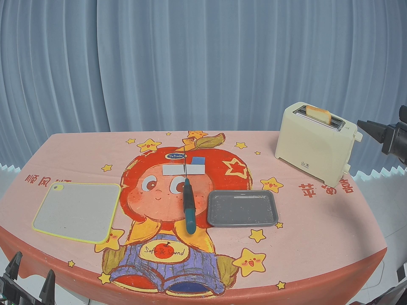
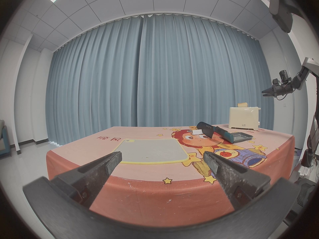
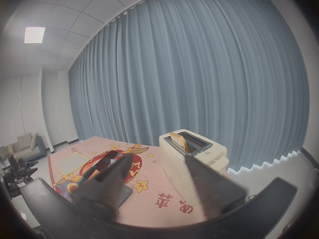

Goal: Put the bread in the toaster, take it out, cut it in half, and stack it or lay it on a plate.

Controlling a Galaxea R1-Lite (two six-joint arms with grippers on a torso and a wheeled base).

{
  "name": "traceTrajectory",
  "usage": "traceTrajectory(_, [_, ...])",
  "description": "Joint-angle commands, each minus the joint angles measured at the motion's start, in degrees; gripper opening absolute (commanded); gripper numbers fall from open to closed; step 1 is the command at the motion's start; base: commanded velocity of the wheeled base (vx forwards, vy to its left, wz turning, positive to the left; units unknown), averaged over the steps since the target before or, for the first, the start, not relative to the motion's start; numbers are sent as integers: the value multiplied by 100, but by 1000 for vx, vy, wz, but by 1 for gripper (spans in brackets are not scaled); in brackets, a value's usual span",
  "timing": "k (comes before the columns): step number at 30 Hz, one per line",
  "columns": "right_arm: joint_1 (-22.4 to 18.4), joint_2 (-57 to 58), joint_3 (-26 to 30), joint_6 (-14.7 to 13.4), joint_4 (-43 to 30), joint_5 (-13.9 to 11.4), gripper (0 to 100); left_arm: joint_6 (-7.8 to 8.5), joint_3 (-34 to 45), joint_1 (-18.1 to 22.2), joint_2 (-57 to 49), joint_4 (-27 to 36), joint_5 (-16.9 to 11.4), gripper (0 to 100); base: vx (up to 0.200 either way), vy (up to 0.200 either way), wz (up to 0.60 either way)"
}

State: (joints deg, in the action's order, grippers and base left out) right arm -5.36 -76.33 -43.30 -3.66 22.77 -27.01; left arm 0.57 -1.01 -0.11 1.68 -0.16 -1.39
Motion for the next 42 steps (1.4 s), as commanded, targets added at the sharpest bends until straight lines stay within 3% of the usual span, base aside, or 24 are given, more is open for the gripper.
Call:
traceTrajectory(1, [-9, 276, 164, -3, 8, 3, 0, -5, 101, 2, -1, -2, -2, 100, 0, 0, 0])
traceTrajectory(5, [-26, 285, 173, -12, 34, 65, 0, 4, 101, 2, -1, -2, -2, 100, 0, 0, 0])
traceTrajectory(10, [-61, 364, 287, -21, 61, 733, 0, -5, 101, 2, -1, -2, -2, 100, 0, 0, 0])
traceTrajectory(12, [-202, 505, 445, -39, 52, 856, 0, 4, 101, 2, -1, -2, -2, 100, 0, 0, 0])
traceTrajectory(16, [-360, 566, 727, -285, 113, 768, 0, -5, 101, 2, 8, -2, -2, 100, 0, 0, 0])
traceTrajectory(25, [176, 592, 1061, -337, 26, 750, 0, 4, 101, 2, 8, -2, -2, 100, 0, 0, 0])
traceTrajectory(42, [176, 179, 1685, -381, 105, 689, 0, -5, 101, 2, 8, -2, -2, 100, 0, 0, 0])
